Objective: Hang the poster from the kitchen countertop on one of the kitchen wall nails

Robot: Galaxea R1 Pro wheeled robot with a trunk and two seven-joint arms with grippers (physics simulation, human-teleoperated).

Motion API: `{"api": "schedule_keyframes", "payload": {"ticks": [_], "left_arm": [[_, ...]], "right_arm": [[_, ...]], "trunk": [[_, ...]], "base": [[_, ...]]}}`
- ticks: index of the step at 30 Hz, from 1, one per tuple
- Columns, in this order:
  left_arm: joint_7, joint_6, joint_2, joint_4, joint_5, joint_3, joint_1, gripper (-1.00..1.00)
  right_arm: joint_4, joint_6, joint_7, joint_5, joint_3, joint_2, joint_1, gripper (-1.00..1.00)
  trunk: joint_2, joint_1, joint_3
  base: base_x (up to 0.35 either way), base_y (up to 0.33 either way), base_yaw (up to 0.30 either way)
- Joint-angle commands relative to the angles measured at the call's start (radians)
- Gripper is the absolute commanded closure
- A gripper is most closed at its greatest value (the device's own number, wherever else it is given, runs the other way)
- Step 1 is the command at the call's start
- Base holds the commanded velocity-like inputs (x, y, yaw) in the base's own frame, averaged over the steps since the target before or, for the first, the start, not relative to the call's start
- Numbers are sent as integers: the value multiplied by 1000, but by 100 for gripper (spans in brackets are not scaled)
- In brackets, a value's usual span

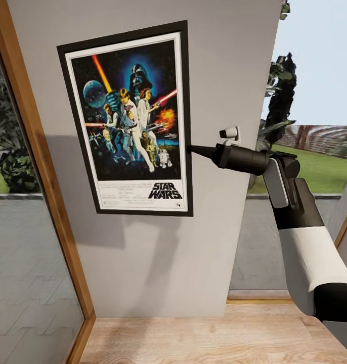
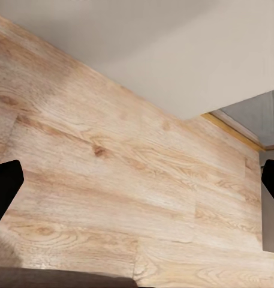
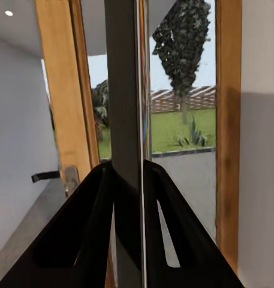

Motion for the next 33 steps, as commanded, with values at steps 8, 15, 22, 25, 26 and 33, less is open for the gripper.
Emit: {"api": "schedule_keyframes", "payload": {"ticks": [8, 15, 22, 25, 26, 33], "left_arm": [[-1, -9, 0, 1, 3, -8, 0, -100], [0, -8, 0, 1, 3, -8, 0, -100], [0, -8, 0, 1, 3, -8, 0, -100], [0, -8, 0, 1, 3, -8, 0, -100], [0, -8, 0, 1, 3, -8, 0, -100], [1, -8, 0, 1, 3, -8, 0, -100]], "right_arm": [[0, 1, -2, -7, -2, 1, 0, 100], [0, 0, -2, -7, -2, 1, 0, 100], [3, -70, -1, -7, -14, -1, 5, 100], [3, -77, -1, -8, -17, -1, 6, 100], [3, -77, -1, -8, -17, -1, 6, 100], [4, -80, -1, -8, -18, -1, 8, 100]], "trunk": [[-1, 0, 0], [-1, 0, 0], [-1, 0, 0], [-1, 0, 0], [-1, 0, 0], [-1, 0, 0]], "base": [[0, 0, 0], [7, 0, 0], [19, 0, 0], [2, 0, 0], [1, 0, 0], [0, 0, 0]]}}
